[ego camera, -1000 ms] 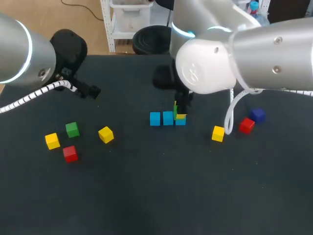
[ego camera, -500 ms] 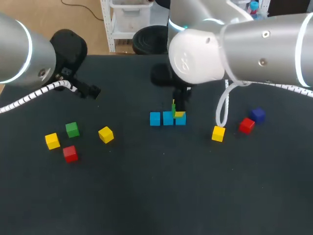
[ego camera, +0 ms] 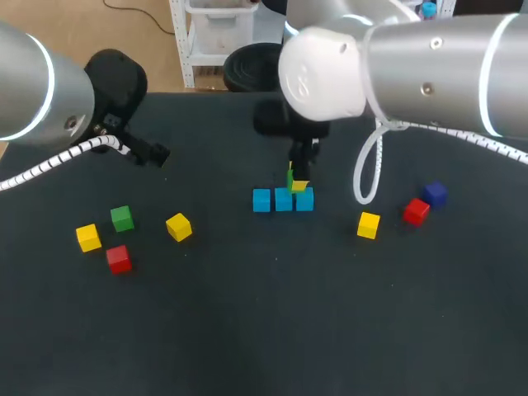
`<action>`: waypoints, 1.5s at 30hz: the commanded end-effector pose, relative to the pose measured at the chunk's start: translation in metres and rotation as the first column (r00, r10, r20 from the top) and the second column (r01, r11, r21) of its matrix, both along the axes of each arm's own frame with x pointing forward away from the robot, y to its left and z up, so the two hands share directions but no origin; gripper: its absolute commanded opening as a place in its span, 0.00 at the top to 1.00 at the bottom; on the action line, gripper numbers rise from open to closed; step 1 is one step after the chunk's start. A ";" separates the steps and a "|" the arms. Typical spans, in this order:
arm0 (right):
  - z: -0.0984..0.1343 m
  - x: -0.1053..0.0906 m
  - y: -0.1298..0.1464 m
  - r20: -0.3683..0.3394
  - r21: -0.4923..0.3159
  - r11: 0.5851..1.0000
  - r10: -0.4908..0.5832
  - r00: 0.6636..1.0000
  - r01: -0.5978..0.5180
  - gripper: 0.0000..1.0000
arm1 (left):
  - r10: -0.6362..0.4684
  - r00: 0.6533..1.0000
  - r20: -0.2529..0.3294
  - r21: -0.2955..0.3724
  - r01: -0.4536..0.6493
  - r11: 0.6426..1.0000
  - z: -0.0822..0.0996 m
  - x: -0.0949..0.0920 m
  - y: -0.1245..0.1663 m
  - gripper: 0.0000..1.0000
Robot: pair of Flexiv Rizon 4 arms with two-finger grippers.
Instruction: Place the blue cubes, place green cubes on the blue cubes, place the yellow cubes on the green cubes, then place the red cubes on the yellow cubes, and place purple cube on the red cubes.
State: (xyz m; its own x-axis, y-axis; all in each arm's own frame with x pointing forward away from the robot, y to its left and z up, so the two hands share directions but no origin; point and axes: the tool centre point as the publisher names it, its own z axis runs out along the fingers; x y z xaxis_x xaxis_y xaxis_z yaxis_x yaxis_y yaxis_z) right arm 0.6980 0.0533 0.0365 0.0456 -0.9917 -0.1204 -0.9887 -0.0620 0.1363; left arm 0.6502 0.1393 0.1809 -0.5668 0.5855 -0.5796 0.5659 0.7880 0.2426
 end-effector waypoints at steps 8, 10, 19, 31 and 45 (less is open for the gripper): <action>0.001 -0.006 0.001 -0.020 0.002 1.000 0.012 1.000 -0.012 1.00 | -0.003 1.000 -0.002 -0.001 0.003 1.000 0.000 0.001 0.001 0.00; 0.000 -0.008 0.001 -0.023 0.001 1.000 0.014 1.000 -0.014 1.00 | -0.003 1.000 -0.002 -0.001 0.003 1.000 0.000 0.001 0.001 0.00; -0.003 -0.011 -0.003 -0.030 -0.004 1.000 0.014 0.999 -0.014 1.00 | -0.003 1.000 -0.002 -0.001 0.003 1.000 0.000 0.001 0.001 0.00; -0.007 -0.009 -0.003 -0.036 -0.011 1.000 0.017 0.999 -0.017 1.00 | -0.003 1.000 -0.002 -0.001 0.003 1.000 0.000 0.001 0.001 0.00; -0.011 -0.005 -0.002 -0.033 -0.015 1.000 0.011 0.999 -0.012 1.00 | -0.003 1.000 -0.002 -0.001 0.003 1.000 0.000 0.001 0.001 0.00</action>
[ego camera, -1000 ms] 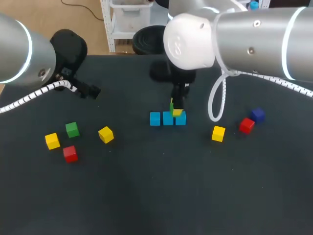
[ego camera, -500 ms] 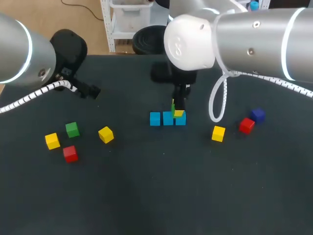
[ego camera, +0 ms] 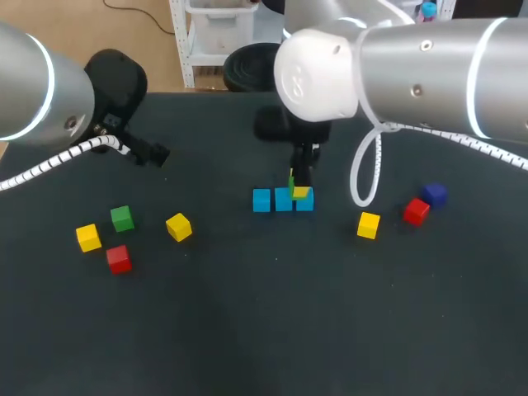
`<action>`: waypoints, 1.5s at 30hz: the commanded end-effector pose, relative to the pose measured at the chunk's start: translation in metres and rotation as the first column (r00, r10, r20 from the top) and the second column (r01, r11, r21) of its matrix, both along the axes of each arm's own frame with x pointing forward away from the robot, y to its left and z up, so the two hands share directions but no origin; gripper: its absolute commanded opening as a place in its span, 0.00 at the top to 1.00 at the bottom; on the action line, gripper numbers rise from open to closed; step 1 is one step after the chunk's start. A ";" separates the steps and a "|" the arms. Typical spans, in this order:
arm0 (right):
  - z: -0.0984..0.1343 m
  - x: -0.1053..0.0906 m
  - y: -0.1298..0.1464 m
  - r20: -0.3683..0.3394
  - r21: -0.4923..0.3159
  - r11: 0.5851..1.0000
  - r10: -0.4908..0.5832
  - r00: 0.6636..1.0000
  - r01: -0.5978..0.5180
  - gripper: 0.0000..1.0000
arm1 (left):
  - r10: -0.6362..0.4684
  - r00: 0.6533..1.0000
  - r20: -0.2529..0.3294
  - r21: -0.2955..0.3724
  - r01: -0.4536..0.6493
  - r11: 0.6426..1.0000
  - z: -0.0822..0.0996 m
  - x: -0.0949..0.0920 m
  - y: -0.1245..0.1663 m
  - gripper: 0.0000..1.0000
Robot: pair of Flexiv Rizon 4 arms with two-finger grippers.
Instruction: Place the blue cubes, place green cubes on the blue cubes, place the yellow cubes on the green cubes, then place the red cubes on the yellow cubes, and place purple cube on the red cubes.
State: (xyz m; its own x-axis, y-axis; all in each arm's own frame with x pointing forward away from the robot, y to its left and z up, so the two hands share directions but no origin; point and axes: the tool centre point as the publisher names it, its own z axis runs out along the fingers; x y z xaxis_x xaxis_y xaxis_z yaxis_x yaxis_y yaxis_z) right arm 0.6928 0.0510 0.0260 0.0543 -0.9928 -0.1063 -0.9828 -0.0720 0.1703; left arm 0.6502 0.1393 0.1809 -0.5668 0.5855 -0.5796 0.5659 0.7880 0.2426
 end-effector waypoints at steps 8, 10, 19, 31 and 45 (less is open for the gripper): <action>-0.001 0.000 0.000 -0.003 -0.002 1.000 0.002 1.000 -0.002 1.00 | -0.003 1.000 -0.002 -0.001 0.003 1.000 0.000 0.001 0.001 0.00; -0.002 0.000 0.000 -0.003 -0.003 1.000 0.001 1.000 -0.001 1.00 | -0.003 1.000 -0.002 -0.001 0.003 1.000 0.000 0.001 0.001 0.00; -0.004 0.001 -0.001 -0.005 -0.005 1.000 -0.001 1.000 0.001 1.00 | -0.003 1.000 -0.002 -0.001 0.003 1.000 0.000 0.001 0.001 0.00; -0.005 0.001 -0.001 -0.005 -0.005 1.000 0.001 1.000 -0.001 1.00 | -0.003 1.000 -0.002 -0.001 0.003 1.000 0.000 0.001 0.001 0.00; -0.005 0.003 0.000 -0.011 0.001 1.000 -0.022 1.000 0.022 0.00 | -0.003 1.000 -0.002 -0.001 0.003 1.000 0.000 0.001 0.001 0.00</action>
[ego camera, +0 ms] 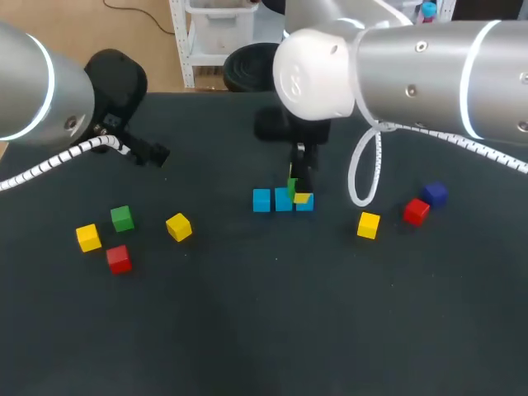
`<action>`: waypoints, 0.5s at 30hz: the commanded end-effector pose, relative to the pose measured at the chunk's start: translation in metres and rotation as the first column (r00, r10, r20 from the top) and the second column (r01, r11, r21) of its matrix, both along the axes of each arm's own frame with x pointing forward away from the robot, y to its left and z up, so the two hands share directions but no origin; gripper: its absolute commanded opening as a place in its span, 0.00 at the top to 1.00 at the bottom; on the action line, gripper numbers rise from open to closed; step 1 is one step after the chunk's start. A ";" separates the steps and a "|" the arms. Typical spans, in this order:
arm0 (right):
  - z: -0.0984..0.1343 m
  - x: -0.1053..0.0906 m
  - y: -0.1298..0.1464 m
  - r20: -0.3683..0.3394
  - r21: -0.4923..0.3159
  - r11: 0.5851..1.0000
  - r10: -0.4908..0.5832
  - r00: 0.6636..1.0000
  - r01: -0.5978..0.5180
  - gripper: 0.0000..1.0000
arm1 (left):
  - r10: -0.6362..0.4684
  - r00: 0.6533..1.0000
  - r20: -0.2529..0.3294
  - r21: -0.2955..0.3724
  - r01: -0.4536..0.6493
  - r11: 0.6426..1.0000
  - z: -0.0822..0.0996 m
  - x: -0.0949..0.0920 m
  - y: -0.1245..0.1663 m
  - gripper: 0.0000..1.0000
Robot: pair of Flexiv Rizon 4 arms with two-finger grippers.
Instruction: Place the blue cubes, place green cubes on the blue cubes, place the yellow cubes on the green cubes, then place the red cubes on the yellow cubes, and place purple cube on the red cubes.
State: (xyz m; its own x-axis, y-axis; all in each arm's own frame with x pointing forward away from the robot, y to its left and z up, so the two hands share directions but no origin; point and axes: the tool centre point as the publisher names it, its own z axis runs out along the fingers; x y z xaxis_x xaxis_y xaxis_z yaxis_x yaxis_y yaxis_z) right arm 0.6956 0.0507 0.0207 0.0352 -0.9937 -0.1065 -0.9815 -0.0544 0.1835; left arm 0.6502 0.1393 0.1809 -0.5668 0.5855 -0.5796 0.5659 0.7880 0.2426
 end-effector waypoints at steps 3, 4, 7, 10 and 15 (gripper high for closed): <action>0.001 0.001 0.000 0.004 0.000 1.000 -0.005 1.000 0.005 0.00 | -0.003 1.000 -0.002 -0.001 0.003 1.000 0.000 0.001 0.001 0.00; 0.001 0.001 0.000 0.004 -0.001 1.000 -0.006 1.000 0.006 0.00 | -0.003 1.000 -0.002 -0.001 0.003 1.000 0.000 0.001 0.001 0.00; 0.001 0.001 0.000 0.006 0.001 1.000 -0.009 1.000 0.009 0.00 | -0.003 1.000 -0.002 -0.001 0.003 1.000 0.000 0.001 0.001 0.00; 0.001 0.002 0.000 0.008 -0.002 1.000 -0.012 1.000 0.012 0.00 | -0.003 1.000 -0.002 -0.001 0.003 1.000 0.000 0.001 0.001 0.00; -0.001 0.002 0.000 0.006 -0.007 1.000 -0.010 1.000 0.010 0.00 | -0.003 1.000 -0.002 -0.001 0.003 1.000 0.000 0.001 0.001 0.00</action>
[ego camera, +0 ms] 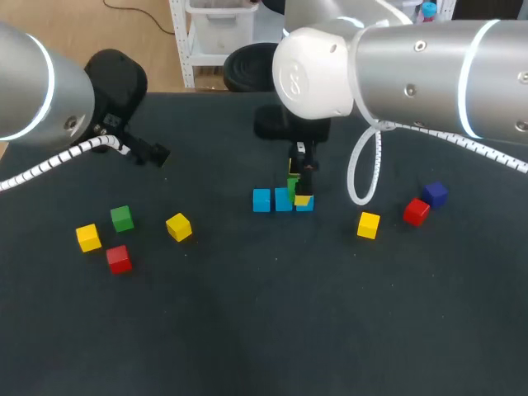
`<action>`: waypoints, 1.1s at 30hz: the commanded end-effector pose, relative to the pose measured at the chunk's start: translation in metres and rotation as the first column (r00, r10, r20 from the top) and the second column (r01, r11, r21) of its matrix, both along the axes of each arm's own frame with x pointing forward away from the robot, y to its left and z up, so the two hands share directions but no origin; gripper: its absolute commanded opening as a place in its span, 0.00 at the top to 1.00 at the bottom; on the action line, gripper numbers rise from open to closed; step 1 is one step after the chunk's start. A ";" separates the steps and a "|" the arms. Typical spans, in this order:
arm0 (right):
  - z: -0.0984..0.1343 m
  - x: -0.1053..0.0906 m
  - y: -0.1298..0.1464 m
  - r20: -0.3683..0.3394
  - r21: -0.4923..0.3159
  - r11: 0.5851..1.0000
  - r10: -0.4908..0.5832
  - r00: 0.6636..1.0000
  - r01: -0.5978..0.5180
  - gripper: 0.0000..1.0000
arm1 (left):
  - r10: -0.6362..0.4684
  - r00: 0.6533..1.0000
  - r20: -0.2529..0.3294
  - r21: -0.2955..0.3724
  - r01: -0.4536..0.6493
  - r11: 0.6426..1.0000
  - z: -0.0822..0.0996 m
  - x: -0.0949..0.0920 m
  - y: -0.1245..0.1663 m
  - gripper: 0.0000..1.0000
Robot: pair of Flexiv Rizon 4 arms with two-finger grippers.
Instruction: Place the blue cubes, place green cubes on the blue cubes, place the yellow cubes on the green cubes, then place the red cubes on the yellow cubes, and place purple cube on the red cubes.
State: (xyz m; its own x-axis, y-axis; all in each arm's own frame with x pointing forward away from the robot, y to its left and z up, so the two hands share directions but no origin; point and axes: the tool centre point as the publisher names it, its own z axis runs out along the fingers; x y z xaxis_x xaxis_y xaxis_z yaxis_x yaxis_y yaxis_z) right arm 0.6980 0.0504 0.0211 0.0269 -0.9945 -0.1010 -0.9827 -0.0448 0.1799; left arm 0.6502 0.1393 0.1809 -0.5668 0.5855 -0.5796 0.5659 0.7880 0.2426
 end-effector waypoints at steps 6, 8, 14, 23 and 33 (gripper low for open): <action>0.002 0.002 0.001 0.050 0.003 1.000 -0.011 0.999 0.011 0.00 | -0.003 1.000 -0.002 -0.001 0.003 1.000 0.000 0.001 0.001 0.00; 0.003 0.002 0.001 0.057 0.001 1.000 -0.013 0.998 0.013 0.00 | -0.003 1.000 -0.002 -0.001 0.003 1.000 0.000 0.001 0.001 0.00; 0.006 0.003 0.001 0.053 0.009 1.000 -0.028 0.998 0.027 0.00 | -0.003 1.000 -0.002 -0.001 0.003 1.000 0.000 0.001 0.001 0.00; 0.026 -0.001 0.000 0.068 0.031 0.999 -0.032 0.997 0.030 0.00 | -0.003 1.000 -0.002 -0.001 0.003 1.000 0.000 0.001 0.001 0.00; 0.061 -0.008 0.001 0.151 0.039 0.999 -0.017 0.988 0.011 0.56 | -0.003 1.000 -0.002 -0.001 0.003 1.000 0.000 0.001 0.001 0.00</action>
State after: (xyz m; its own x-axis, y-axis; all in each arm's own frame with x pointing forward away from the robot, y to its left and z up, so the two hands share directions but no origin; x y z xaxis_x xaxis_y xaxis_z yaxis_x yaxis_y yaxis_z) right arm 0.7045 0.0577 0.0729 0.0283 -0.9914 -0.1278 -0.9958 -0.0391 0.0822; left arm 0.6502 0.1393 0.1809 -0.5668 0.5855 -0.5796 0.5659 0.7880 0.2426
